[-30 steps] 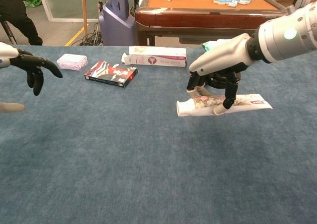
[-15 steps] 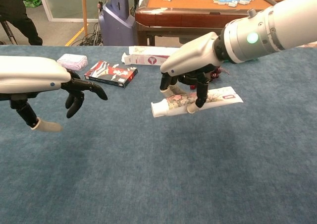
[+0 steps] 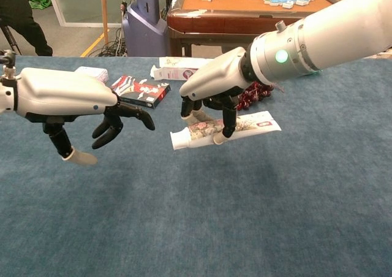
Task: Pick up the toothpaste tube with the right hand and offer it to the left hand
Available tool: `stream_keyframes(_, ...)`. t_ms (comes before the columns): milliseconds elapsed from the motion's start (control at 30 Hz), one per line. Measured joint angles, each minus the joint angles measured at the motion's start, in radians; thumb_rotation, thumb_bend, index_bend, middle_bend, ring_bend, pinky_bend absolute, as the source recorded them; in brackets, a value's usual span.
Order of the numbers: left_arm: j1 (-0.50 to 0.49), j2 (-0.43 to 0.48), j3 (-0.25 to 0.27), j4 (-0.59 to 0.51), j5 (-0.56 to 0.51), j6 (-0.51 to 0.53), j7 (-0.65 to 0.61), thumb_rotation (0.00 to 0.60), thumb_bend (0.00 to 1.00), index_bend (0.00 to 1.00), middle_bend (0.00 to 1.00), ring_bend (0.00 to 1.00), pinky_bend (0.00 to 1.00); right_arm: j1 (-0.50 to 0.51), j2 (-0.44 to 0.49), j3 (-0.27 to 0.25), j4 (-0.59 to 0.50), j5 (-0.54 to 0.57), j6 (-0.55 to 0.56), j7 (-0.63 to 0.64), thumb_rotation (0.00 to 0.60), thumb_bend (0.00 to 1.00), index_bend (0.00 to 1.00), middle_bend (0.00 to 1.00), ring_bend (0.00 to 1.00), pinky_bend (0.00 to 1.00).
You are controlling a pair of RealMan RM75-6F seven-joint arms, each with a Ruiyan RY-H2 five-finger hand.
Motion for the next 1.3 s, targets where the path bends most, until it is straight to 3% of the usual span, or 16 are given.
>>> stream_keyframes(567, -0.059, -0.03, 0.005, -0.005, -0.101, -0.043, 0.089, 0.6, 0.25, 0.14, 0.62, 0.53, 0.18, 0.073, -0.052, -0.047, 0.044, 0.092, 0.032, -0.014, 0.6, 1.0, 0.81, 0.76, 0.75, 0.65)
stream_keyframes(1300, -0.092, -0.053, 0.036, 0.016, -0.14, -0.041, 0.132, 0.6, 0.25, 0.16, 0.62, 0.54, 0.18, 0.082, -0.06, -0.056, 0.053, 0.081, 0.043, 0.034, 0.6, 1.0, 0.84, 0.77, 0.76, 0.65)
